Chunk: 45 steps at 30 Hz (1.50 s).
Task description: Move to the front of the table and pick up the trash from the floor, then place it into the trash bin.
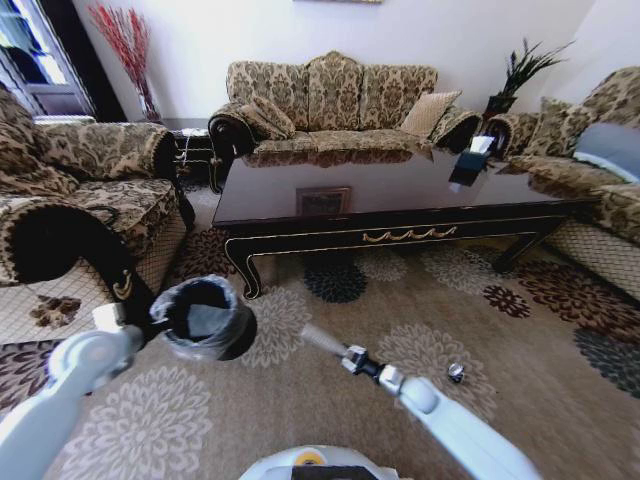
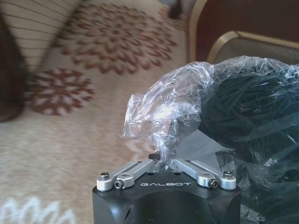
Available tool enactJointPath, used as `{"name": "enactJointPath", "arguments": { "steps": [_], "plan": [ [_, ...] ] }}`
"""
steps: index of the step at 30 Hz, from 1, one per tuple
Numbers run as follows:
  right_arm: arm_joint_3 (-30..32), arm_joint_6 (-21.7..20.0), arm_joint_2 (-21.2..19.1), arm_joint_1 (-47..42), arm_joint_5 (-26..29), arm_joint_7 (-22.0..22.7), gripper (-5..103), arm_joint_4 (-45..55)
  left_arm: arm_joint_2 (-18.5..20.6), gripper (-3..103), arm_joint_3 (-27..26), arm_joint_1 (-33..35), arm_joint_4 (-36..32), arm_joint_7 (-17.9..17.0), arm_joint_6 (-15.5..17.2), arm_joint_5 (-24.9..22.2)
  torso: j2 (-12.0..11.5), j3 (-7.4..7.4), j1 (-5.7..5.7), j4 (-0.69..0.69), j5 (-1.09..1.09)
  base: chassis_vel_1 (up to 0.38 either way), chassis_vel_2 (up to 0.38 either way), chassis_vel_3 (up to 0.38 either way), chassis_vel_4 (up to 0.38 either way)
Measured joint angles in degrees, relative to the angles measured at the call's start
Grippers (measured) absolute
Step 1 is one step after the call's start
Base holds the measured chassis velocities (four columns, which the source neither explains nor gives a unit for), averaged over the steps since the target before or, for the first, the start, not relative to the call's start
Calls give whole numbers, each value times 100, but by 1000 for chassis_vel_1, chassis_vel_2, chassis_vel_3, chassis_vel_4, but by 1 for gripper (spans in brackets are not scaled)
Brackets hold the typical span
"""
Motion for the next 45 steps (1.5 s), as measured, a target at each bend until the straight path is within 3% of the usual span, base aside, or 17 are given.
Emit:
{"name": "enactJointPath", "arguments": {
  "steps": [6, 9, 14, 15, 19, 21, 24, 25, 30, 35, 41, 45],
  "plan": [
    [650, -71, -213, -450, 490, -17, 27, 814, -142, 0, 487, -58, -283, -256, 1, 239, 0, 0, 0, 13, 2, 0, 0, 0, 0],
    [1056, -105, -219, -833, 594, -16, 27, 1269, -134, 0, 938, -397, -298, -345, 1, 269, 1, 0, 0, 8, 0, 0, 0, 0, 0],
    [1847, -280, -119, -1485, 1025, 62, 27, 2252, -296, 0, 2361, -1341, -108, -603, -4, 342, 1, 0, 0, 5, 0, 0, 0, 0, 0],
    [1847, -280, -119, -1485, 1025, 62, 27, 2252, -296, 0, 2361, -1341, -108, -603, -4, 342, 1, 0, 0, 5, 0, 0, 0, 0, 0],
    [2119, -460, -77, -1828, 1235, 173, 27, 3069, -712, 0, 3754, -2404, 184, -917, 0, 348, 0, 0, 0, 5, 0, 0, 0, 0, 0],
    [2137, -492, -65, -1872, 1246, 196, 27, 3219, -874, 0, 3933, -2588, 230, -1010, -1, 344, 1, 0, 0, 5, 2, 0, 0, 0, 0],
    [2148, -636, -18, -2101, 1312, 291, 27, 3726, -1415, 0, 4524, -3115, 414, -1275, -6, 216, 1, -1, 0, 4, -1, 0, 0, 0, 0],
    [2148, -636, -18, -2101, 1312, 291, 27, 3726, -1415, 0, 4524, -3115, 414, -1275, -6, 216, 1, -1, 0, 4, -1, 0, 0, 0, 0],
    [2128, -696, 94, -2364, 1301, 352, 27, 3967, -1947, 0, 5502, -3710, 725, -1425, -2, 147, 0, -1, 0, 9, 2, 0, 0, 0, 0],
    [2123, -703, 249, -2590, 1109, 393, 27, 4007, -2344, 0, 5862, -3952, 926, -1449, -3, 76, 1, -1, 0, 3, 0, 0, 0, 0, 0],
    [2019, -727, 299, -2630, 998, 388, 25, 3931, -2278, 0, 5859, -3986, 923, -1495, -1, 24, 1, 0, 0, 9, -1, 0, 0, 0, 0],
    [1985, -727, 309, -2566, 988, 384, 36, 3813, -2211, 0, 5830, -3989, 800, -1505, -1, -37, 1, -1, 0, 6, -1, 0, 0, 0, 0]
  ]
}}
